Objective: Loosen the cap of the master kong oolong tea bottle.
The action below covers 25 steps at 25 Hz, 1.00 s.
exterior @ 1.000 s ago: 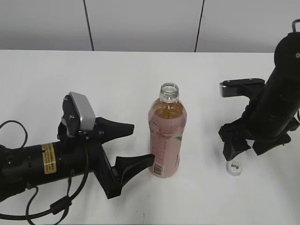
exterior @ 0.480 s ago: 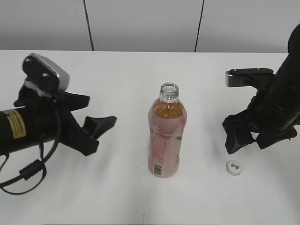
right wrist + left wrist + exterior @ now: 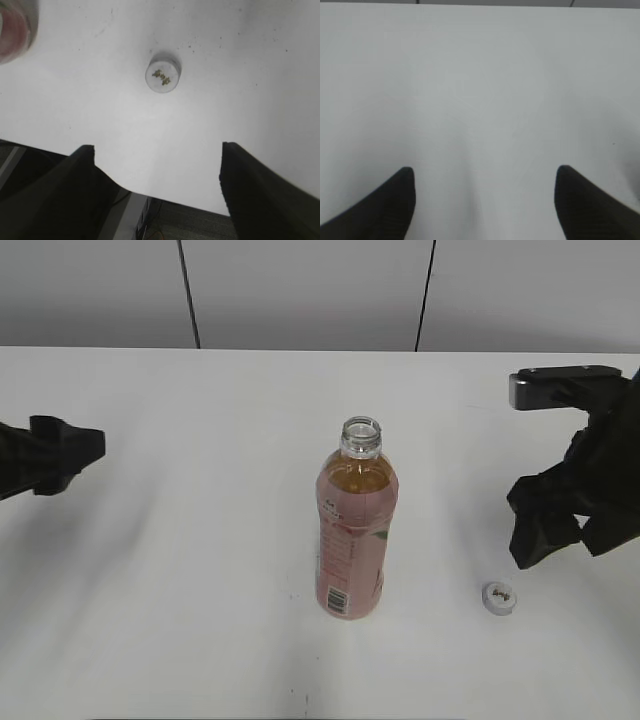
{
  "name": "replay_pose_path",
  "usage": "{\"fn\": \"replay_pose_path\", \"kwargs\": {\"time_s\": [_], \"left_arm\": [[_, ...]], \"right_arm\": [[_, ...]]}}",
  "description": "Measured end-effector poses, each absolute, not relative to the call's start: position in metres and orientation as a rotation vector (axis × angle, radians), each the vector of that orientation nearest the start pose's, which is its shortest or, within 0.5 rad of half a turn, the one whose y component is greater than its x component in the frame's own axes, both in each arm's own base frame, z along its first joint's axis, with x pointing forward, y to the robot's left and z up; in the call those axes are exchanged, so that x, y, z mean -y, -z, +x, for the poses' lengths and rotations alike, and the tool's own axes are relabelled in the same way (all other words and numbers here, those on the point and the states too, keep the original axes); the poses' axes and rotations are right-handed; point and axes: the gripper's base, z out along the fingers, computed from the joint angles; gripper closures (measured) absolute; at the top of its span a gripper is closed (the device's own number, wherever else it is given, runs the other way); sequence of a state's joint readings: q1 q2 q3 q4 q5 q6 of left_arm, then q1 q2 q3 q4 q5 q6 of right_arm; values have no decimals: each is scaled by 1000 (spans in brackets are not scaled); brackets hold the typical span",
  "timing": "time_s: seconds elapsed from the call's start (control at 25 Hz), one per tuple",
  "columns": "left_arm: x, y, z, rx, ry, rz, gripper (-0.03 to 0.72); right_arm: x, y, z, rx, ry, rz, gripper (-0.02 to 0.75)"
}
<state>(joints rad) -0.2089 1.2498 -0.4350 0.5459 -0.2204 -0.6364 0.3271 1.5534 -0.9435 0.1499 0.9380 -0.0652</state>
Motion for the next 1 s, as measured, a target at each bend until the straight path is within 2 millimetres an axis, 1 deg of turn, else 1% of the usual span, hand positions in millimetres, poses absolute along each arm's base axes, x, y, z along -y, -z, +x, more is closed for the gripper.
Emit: {"fn": "replay_pose_path", "kwargs": {"time_s": [0.16,0.24,0.4,0.52,0.56,0.72,0.88,1.0], "left_arm": [[42,-221,201,-2172,208,49,175],[37,-229,189,-2189,170,16,176],[34,-244,166,-2223,130,19,177],[33,-253,149,-2267,153,25,181],[31,-259,140,-2267,163,29,181],[26,-271,118,-2345,141,55,184],[19,-294,96,-2352,131,49,197],[13,-306,78,-2331,111,89,210]], "right_arm": [[-93,-230,241,-2990,-208,-490,156],[-91,-241,235,-2963,-209,-493,156],[-85,-261,222,-2908,-193,-508,156],[-80,-273,212,-2893,-177,-521,156],[-78,-277,208,-2885,-168,-526,156],[-71,-295,189,-2849,-150,-534,156],[-62,-301,166,-2828,-152,-517,156],[-55,-293,145,-2828,-151,-512,156]]}}
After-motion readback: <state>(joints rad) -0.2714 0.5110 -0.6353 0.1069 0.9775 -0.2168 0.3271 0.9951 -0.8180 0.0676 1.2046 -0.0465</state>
